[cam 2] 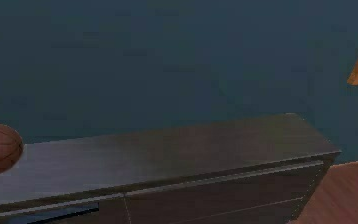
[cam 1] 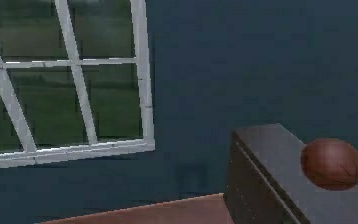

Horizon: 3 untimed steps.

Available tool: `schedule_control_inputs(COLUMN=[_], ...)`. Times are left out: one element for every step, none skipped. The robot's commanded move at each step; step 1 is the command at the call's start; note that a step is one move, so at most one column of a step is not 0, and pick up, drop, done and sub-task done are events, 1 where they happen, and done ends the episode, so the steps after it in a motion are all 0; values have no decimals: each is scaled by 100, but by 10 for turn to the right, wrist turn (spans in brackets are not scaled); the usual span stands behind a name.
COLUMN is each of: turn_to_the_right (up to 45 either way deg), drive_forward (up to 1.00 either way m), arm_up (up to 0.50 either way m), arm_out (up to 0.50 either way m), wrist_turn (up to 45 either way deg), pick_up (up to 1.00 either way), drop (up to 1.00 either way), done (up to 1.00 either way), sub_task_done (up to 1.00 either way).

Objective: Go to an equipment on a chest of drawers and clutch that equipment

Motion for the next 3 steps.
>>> schedule_control_inputs(turn_to_the_right=[60, 0, 0], drive_forward=[0, 90, 0], arm_up=[0, 0, 50], arm_out=[0, 0, 0], wrist_turn=[0, 0, 0], pick_up=[0, 0, 0], drop=[0, 0, 0], done=[0, 0, 0], sub_task_done=[0, 0, 0])
